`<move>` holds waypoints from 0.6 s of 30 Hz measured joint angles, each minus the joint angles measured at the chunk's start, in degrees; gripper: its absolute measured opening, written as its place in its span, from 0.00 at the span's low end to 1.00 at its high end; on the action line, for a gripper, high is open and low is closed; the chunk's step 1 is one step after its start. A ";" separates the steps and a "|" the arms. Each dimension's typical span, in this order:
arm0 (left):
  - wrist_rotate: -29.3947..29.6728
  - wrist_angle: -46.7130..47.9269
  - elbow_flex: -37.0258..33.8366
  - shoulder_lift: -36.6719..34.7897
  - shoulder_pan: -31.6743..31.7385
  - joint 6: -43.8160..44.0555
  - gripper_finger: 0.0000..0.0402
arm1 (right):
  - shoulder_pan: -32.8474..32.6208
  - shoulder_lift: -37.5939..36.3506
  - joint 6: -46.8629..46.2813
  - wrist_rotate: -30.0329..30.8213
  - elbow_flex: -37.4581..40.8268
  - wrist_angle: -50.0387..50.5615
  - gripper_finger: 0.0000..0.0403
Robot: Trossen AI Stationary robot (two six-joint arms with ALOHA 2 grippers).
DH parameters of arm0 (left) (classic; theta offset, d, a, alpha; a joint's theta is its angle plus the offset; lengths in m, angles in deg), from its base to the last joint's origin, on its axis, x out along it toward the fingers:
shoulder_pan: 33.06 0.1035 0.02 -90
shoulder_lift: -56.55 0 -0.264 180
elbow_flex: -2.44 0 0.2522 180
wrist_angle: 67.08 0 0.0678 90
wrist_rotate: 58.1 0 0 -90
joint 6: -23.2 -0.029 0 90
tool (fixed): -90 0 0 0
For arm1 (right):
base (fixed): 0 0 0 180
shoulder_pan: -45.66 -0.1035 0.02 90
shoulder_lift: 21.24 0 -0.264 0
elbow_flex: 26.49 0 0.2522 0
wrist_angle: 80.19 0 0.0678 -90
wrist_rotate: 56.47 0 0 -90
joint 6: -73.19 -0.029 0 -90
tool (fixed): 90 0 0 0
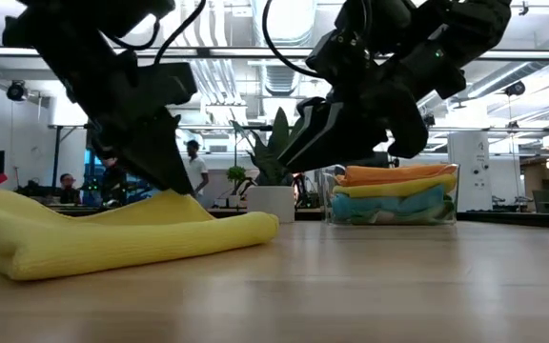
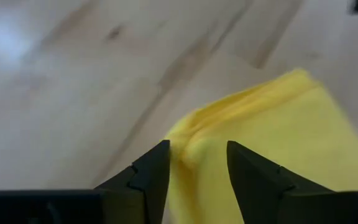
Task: Fold microfiber towels
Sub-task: Fold the yellow microfiber towel
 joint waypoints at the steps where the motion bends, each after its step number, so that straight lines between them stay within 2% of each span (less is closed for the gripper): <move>1: -0.75 -2.28 -0.60 0.00 -0.01 -0.88 0.35 | -0.02 0.00 -0.01 -0.06 0.06 -0.02 0.37; 5: -2.29 -8.63 -3.13 0.17 0.02 -1.63 0.28 | -0.11 0.00 -0.08 -0.05 0.17 0.00 0.38; 9: -1.37 -9.17 -4.21 0.22 0.04 -0.62 0.20 | -0.11 0.00 -0.25 -0.05 0.17 -0.05 0.38; 14: 2.02 -9.42 -3.23 0.22 0.06 -3.41 0.03 | -0.11 0.00 -0.21 -0.05 0.17 -0.22 0.37; 18: 2.92 -9.21 -2.72 0.22 0.15 -5.95 0.01 | -0.11 0.02 -0.25 -0.03 0.17 -0.20 0.37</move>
